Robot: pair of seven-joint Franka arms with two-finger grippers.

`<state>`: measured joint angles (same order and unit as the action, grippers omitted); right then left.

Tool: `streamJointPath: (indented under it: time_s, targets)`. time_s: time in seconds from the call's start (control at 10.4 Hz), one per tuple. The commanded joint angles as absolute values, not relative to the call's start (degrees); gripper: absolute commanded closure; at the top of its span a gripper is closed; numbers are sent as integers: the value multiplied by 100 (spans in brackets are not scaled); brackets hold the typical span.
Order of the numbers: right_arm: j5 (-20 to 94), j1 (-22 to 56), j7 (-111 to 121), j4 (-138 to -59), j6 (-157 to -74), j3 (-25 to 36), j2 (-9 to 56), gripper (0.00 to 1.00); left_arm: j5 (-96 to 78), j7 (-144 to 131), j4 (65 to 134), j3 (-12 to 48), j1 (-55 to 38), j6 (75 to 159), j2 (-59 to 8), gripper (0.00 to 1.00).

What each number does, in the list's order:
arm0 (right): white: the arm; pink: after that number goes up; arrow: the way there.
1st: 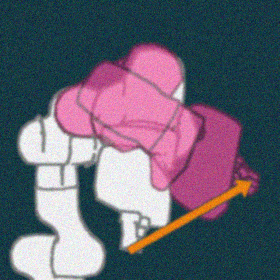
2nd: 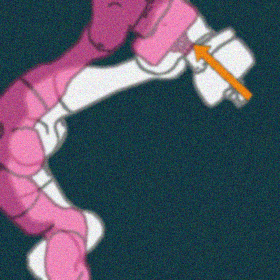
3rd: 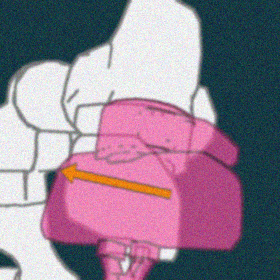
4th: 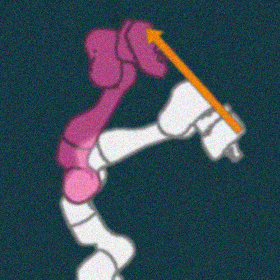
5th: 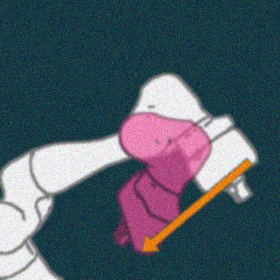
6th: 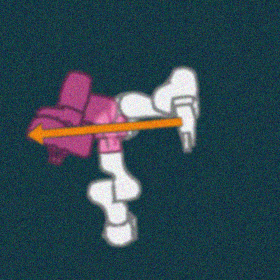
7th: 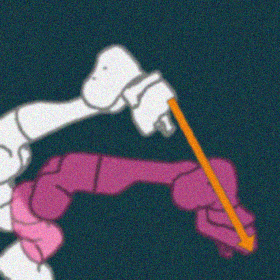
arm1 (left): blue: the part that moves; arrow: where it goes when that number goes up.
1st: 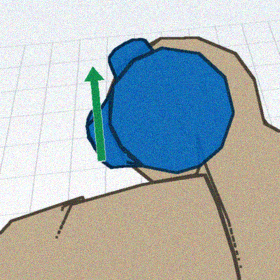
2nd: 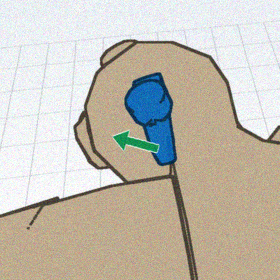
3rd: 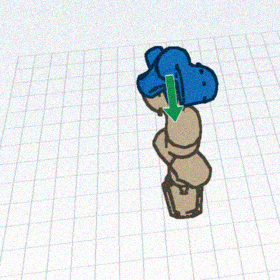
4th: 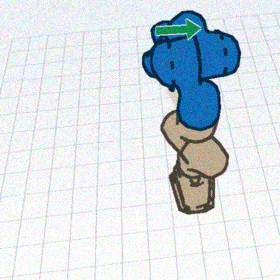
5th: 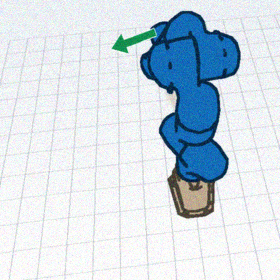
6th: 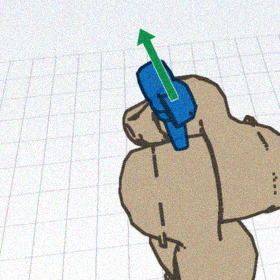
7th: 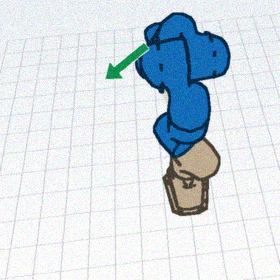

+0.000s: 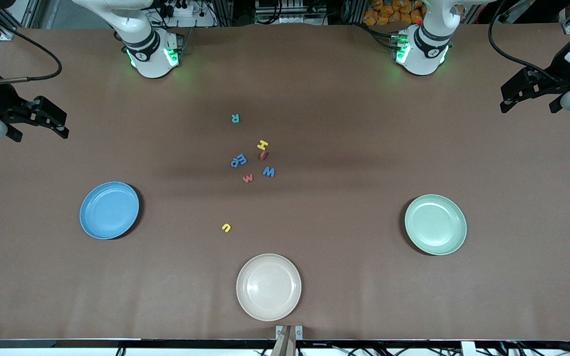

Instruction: Sort upper and lower case letters into plates

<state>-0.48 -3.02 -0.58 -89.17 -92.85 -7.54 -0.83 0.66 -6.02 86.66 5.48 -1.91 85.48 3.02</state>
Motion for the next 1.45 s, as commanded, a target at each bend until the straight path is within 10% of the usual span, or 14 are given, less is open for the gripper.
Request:
streamJointPath:
  time_s: [0.0,1.35]
  targets:
    - [-97,-290,-149,-8895,-9246,-773,-79,0,-9,-624,8622,501,-202,8438,378,0]
    - [-97,-290,-141,-8912,-9237,-773,-70,0,-272,-1493,8991,519,-2010,9648,-675,0]
